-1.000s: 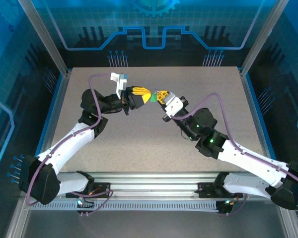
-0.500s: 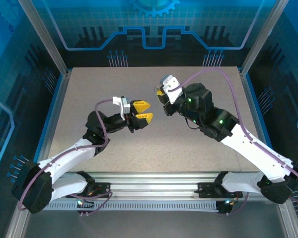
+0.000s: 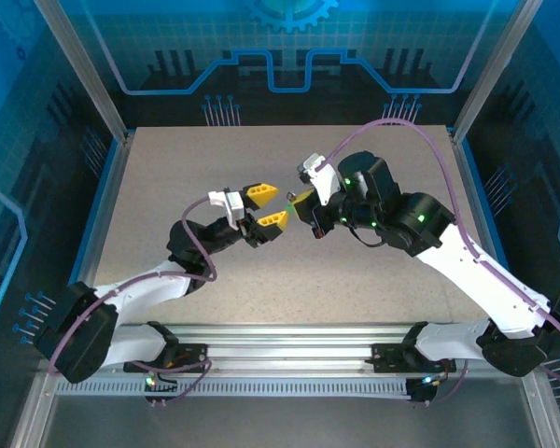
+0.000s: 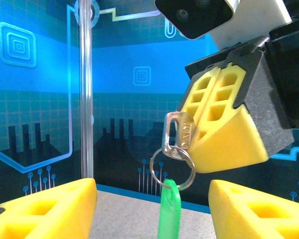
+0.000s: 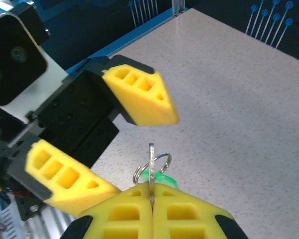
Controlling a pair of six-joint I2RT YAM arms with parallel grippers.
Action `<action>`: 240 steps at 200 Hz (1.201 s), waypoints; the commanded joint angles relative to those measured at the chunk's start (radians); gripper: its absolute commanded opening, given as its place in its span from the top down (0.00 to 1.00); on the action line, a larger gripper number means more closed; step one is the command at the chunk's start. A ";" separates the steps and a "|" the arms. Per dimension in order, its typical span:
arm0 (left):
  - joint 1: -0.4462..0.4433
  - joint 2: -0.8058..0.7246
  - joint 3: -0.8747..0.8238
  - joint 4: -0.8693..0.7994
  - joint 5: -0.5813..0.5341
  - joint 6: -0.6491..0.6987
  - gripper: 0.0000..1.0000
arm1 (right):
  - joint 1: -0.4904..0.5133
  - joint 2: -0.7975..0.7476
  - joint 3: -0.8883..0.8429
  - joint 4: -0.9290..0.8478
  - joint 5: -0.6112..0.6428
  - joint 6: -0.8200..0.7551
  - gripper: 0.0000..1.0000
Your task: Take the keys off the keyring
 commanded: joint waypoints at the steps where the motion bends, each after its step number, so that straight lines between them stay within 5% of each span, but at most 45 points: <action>1: -0.009 0.009 0.017 0.111 0.040 -0.018 0.38 | -0.004 -0.010 0.039 -0.026 -0.056 0.050 1.00; 116: -0.041 0.033 0.084 0.050 0.050 0.061 0.40 | -0.006 -0.021 0.054 -0.013 -0.102 0.089 1.00; 240: -0.041 0.081 0.152 0.078 0.080 0.018 0.66 | -0.007 -0.055 0.026 0.021 -0.122 0.114 1.00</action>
